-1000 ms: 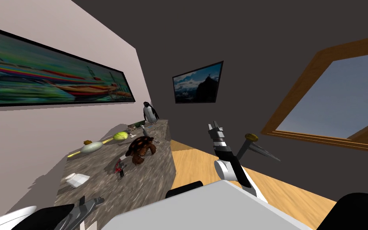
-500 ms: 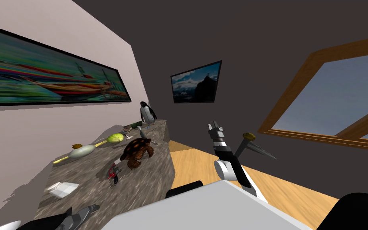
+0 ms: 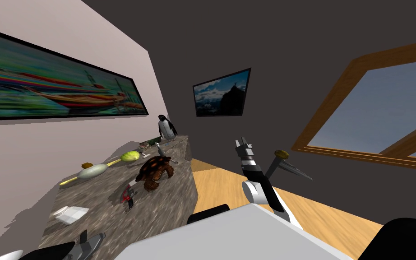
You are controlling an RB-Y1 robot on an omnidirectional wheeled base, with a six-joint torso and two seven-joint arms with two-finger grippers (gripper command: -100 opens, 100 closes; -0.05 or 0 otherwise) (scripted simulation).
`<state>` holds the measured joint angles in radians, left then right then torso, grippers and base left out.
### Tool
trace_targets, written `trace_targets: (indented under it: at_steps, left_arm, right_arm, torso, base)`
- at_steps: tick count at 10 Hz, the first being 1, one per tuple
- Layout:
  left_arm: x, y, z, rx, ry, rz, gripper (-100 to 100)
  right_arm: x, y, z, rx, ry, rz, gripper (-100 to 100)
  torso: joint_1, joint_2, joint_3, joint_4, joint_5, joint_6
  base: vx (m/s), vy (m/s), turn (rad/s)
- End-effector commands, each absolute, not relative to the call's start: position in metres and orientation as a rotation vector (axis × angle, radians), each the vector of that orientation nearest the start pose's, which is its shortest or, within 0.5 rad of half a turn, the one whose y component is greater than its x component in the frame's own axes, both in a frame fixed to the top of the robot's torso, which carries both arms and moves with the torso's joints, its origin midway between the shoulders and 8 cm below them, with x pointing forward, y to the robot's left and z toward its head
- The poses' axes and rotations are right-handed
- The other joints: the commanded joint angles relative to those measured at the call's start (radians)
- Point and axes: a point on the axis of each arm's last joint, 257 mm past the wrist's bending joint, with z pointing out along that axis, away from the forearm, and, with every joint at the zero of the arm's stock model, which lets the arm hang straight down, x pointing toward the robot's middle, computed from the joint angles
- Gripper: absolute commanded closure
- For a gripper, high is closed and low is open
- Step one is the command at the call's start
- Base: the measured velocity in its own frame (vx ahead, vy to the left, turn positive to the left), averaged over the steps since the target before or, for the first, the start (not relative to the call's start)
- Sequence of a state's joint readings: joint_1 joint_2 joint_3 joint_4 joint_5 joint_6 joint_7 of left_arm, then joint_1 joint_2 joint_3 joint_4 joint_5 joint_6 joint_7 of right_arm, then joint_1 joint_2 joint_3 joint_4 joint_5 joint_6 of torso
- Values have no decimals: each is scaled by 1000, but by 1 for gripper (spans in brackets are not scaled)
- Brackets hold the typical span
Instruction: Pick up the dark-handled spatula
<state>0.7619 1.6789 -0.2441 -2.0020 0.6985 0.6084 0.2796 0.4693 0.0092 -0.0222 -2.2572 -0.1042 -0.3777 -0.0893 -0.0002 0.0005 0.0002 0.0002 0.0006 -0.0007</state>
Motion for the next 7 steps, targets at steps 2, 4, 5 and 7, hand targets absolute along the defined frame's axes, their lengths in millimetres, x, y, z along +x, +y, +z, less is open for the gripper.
trace_targets:
  at_steps: [2, 4, 5, 7]
  left_arm:
    - [165, 541, -354, -1434, 2451, 180, 0]
    - [175, 533, -342, -1414, 2461, 176, 100]
    - [179, 530, -338, -1406, 2466, 176, 100]
    - [178, 532, -340, -1410, 2463, 176, 0]
  right_arm:
    - [367, -299, 0, 858, 587, 1414, 0]
    - [367, -300, 0, 858, 587, 1413, 0]
    - [367, -300, 0, 858, 587, 1414, 0]
    - [367, -299, 0, 858, 587, 1414, 0]
  torso:
    - [0, 0, 0, 0, 0, 0]
    - [0, 1, 1, 0, 0, -1]
    - [0, 2, 1, 0, 0, 0]
    - [0, 1, 1, 0, 0, 0]
  base:
    - [0, 0, 0]
    - [-20, 5, 91]
    - [-31, 6, 66]
    - [-7, 1, 5]
